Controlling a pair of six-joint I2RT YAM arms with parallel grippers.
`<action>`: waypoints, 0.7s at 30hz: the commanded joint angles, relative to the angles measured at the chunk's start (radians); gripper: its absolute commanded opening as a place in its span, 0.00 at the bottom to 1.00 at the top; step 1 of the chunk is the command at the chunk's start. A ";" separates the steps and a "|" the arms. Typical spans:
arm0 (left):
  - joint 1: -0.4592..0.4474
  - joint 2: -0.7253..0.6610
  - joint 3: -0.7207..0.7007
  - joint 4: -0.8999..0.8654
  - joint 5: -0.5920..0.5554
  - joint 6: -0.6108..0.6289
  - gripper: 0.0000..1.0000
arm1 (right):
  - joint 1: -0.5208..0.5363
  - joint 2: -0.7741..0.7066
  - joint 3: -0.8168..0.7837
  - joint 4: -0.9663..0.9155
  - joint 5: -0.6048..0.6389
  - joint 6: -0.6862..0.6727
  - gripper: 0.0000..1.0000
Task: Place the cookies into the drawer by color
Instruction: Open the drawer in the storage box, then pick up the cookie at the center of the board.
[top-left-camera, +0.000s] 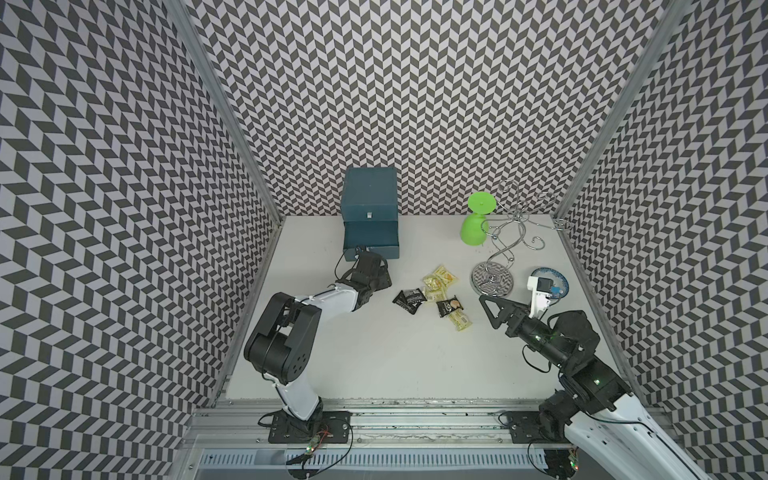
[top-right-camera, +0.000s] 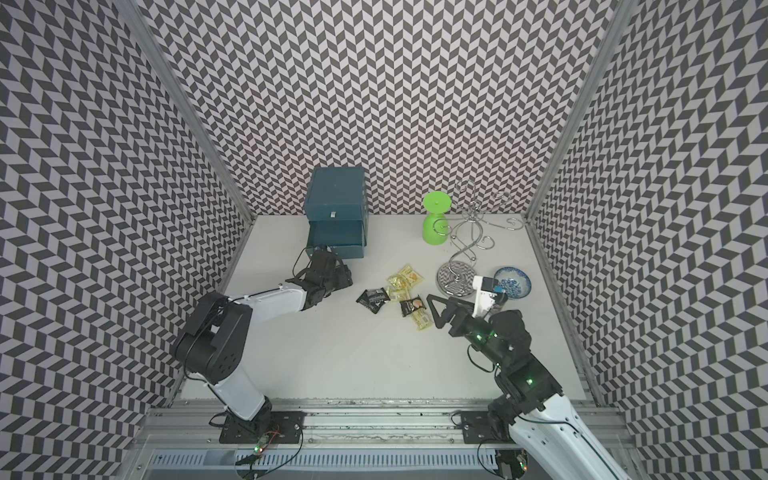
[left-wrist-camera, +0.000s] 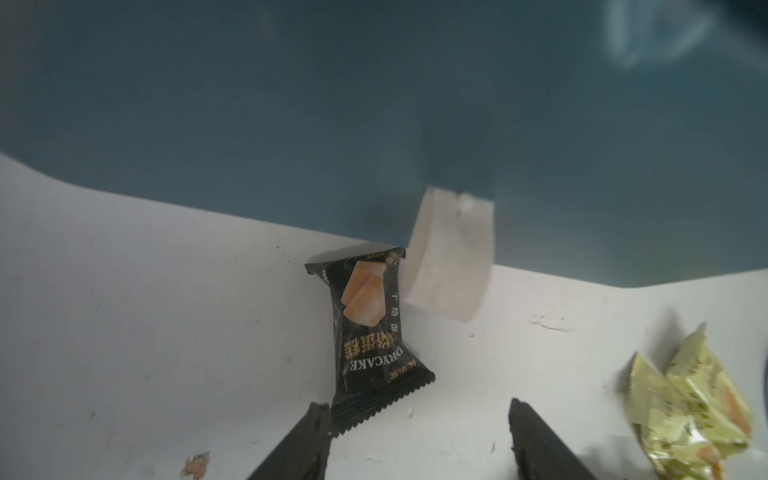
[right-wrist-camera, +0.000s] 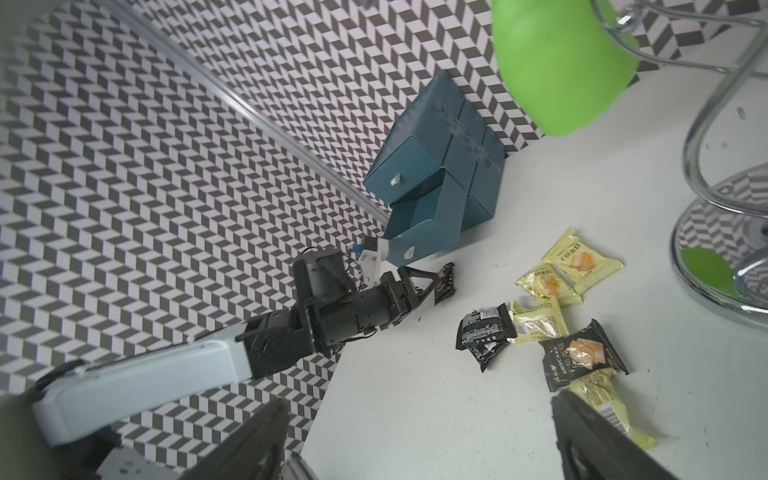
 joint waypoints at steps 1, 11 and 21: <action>0.001 0.043 0.059 -0.041 -0.035 0.024 0.72 | 0.027 0.040 0.050 0.051 -0.057 -0.097 0.99; 0.009 0.173 0.174 -0.090 -0.106 0.042 0.67 | 0.090 0.129 0.070 0.087 -0.067 -0.078 1.00; 0.004 0.232 0.177 -0.137 -0.127 0.033 0.55 | 0.090 0.085 0.050 0.068 -0.024 -0.070 1.00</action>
